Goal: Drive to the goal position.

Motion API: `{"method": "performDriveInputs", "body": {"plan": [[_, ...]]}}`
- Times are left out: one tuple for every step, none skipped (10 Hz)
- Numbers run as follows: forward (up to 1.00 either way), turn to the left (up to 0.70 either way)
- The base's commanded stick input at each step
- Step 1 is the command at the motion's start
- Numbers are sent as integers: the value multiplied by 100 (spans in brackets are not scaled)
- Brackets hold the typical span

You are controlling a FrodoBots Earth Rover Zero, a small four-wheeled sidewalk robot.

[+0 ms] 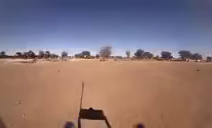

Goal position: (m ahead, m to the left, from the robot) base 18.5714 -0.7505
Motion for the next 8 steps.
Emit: {"method": "performDriveInputs", "body": {"plan": [[50, 0], [50, 0], [50, 0], [50, 0], [50, 0], [50, 0], [50, 0], [50, 0]]}}
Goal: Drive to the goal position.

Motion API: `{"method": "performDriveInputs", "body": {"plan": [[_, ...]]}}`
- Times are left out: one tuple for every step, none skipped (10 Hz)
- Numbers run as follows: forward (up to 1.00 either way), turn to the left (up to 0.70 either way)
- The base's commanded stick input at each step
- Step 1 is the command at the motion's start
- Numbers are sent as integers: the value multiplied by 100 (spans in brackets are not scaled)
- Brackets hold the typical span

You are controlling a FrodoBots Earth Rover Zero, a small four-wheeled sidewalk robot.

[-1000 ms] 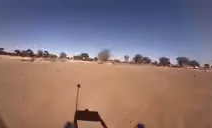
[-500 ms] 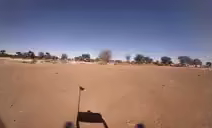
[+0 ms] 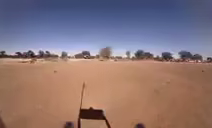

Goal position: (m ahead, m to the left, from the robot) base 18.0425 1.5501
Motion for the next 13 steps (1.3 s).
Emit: {"method": "performDriveInputs", "body": {"plan": [[50, 0], [50, 0], [50, 0], [50, 0], [50, 0], [50, 0], [50, 0], [50, 0], [50, 0], [50, 0], [50, 0], [50, 0], [50, 0]]}}
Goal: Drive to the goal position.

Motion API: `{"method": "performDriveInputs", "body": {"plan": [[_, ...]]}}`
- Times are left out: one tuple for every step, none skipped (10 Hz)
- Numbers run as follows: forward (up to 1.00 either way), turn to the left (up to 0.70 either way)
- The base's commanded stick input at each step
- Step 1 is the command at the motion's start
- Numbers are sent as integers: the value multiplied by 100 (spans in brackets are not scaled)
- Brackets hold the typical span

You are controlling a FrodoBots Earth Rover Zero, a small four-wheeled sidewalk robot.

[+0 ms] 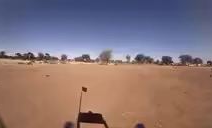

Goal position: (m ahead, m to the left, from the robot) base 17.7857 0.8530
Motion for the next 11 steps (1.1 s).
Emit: {"method": "performDriveInputs", "body": {"plan": [[50, 0], [50, 0], [50, 0], [50, 0], [50, 0], [50, 0], [50, 0], [50, 0], [50, 0], [50, 0], [50, 0]]}}
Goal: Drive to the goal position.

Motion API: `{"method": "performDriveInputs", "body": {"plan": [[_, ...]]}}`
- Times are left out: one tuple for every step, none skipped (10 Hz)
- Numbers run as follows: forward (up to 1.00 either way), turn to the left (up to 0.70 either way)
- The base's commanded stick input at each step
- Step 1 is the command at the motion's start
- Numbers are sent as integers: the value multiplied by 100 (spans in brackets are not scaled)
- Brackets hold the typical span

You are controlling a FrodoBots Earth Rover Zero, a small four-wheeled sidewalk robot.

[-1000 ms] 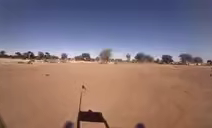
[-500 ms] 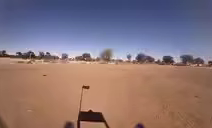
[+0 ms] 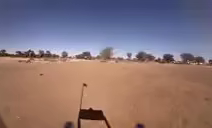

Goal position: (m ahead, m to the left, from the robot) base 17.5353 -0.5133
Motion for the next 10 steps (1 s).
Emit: {"method": "performDriveInputs", "body": {"plan": [[50, 0], [50, 0], [50, 0], [50, 0], [50, 0], [50, 0], [50, 0], [50, 0], [50, 0], [50, 0]]}}
